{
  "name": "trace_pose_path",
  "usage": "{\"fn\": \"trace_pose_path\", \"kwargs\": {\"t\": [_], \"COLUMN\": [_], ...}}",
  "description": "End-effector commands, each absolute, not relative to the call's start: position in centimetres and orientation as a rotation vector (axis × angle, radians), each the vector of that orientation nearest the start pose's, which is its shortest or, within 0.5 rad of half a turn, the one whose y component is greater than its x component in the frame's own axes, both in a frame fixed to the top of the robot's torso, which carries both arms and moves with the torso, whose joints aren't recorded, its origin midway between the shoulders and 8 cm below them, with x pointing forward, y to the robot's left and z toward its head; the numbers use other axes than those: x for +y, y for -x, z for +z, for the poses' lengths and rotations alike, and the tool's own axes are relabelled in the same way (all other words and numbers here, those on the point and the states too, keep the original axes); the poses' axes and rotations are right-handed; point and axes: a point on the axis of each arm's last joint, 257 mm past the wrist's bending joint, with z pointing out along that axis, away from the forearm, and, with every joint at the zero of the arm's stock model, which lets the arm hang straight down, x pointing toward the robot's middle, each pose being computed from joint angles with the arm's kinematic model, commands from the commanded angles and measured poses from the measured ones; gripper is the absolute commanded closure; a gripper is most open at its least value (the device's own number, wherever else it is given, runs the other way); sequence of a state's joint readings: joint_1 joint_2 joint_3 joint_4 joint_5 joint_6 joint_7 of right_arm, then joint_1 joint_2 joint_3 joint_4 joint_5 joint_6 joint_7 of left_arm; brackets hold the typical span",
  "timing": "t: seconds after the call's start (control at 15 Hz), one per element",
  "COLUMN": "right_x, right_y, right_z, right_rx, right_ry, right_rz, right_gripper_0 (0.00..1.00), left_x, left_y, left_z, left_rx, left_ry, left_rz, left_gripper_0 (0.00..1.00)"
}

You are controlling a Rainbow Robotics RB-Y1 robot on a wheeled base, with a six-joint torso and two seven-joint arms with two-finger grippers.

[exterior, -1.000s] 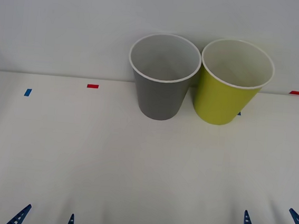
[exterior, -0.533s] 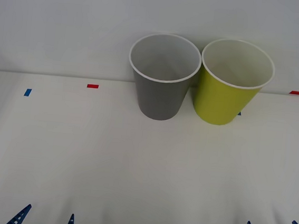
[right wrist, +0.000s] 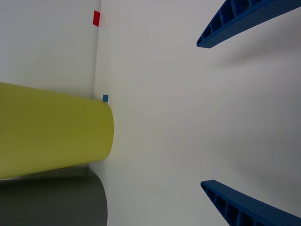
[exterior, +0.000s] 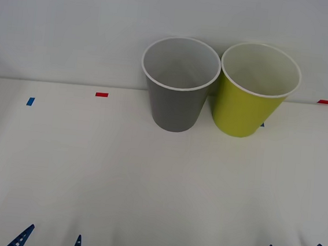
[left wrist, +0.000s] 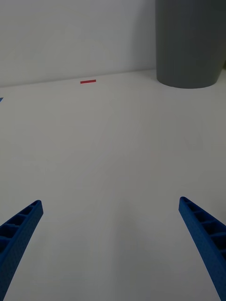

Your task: Put cans in the gray bin and PET bottles in the light green bin.

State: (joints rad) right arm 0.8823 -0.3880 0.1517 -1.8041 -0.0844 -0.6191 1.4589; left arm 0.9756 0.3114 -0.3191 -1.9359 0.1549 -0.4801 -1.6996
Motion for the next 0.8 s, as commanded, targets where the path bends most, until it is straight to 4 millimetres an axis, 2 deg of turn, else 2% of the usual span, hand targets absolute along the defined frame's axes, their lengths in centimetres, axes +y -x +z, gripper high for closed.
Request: {"fn": "trace_pose_path", "kwargs": {"t": [0.07, 0.8], "right_x": [-30.07, -30.07], "right_y": [-24.48, -24.48], "right_z": [-30.12, -30.12], "right_rx": [1.626, 1.626], "right_ry": [0.115, 0.115], "right_rz": [-0.009, -0.009], "right_gripper_0": [0.03, 0.03], "left_x": [22.90, 22.90], "left_y": [-22.93, -22.93], "left_z": [-31.08, -31.08], "left_rx": [1.722, 1.722], "left_ry": [-0.112, -0.112], "left_rz": [0.000, 0.000], "left_gripper_0": [0.00, 0.00]}}
